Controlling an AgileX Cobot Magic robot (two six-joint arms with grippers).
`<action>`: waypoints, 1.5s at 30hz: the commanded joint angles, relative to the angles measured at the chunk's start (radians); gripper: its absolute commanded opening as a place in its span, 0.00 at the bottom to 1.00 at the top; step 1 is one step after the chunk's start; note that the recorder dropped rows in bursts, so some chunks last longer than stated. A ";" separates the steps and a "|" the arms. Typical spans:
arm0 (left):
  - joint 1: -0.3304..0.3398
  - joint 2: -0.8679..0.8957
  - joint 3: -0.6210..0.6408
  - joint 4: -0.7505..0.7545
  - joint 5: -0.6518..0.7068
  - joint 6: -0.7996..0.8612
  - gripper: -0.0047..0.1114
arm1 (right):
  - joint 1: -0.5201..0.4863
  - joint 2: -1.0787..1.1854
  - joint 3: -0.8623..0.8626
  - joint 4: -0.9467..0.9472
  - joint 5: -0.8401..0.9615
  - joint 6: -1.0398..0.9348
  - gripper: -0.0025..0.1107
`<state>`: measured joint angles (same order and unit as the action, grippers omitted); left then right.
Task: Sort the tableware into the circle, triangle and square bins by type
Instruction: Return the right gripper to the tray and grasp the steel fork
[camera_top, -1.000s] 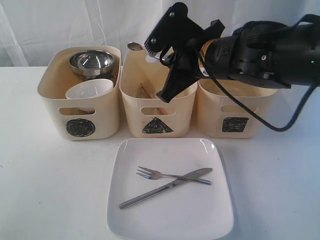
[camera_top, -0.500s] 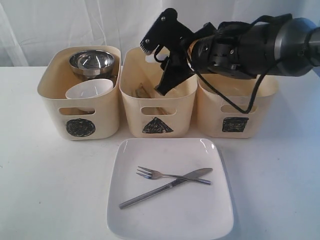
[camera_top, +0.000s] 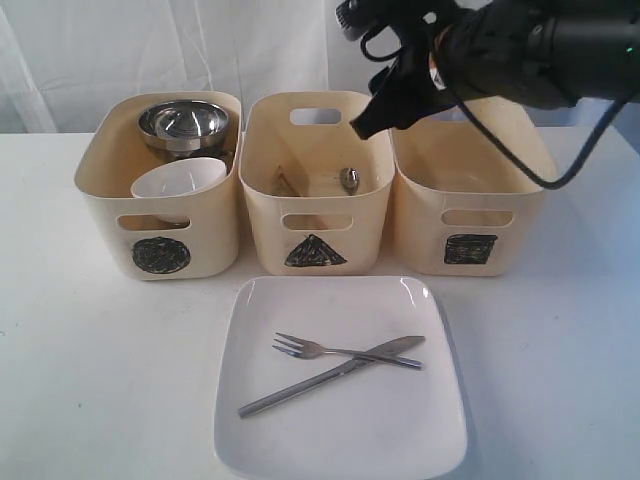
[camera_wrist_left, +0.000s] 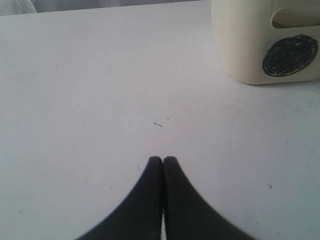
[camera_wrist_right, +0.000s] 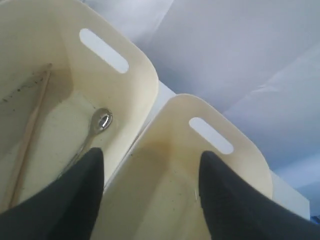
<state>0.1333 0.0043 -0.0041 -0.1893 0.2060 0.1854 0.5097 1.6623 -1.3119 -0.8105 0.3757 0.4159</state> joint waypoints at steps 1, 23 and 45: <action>-0.005 -0.004 0.004 -0.010 0.004 -0.006 0.04 | -0.005 -0.093 -0.001 0.262 0.015 -0.235 0.50; -0.005 -0.004 0.004 -0.010 0.004 -0.006 0.04 | 0.001 -0.273 0.368 1.054 0.137 -1.234 0.39; -0.005 -0.004 0.004 -0.010 0.004 -0.006 0.04 | 0.074 -0.064 0.499 1.111 0.046 -1.309 0.52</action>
<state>0.1333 0.0043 -0.0041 -0.1893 0.2077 0.1854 0.5604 1.5790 -0.8171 0.2922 0.4423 -0.8819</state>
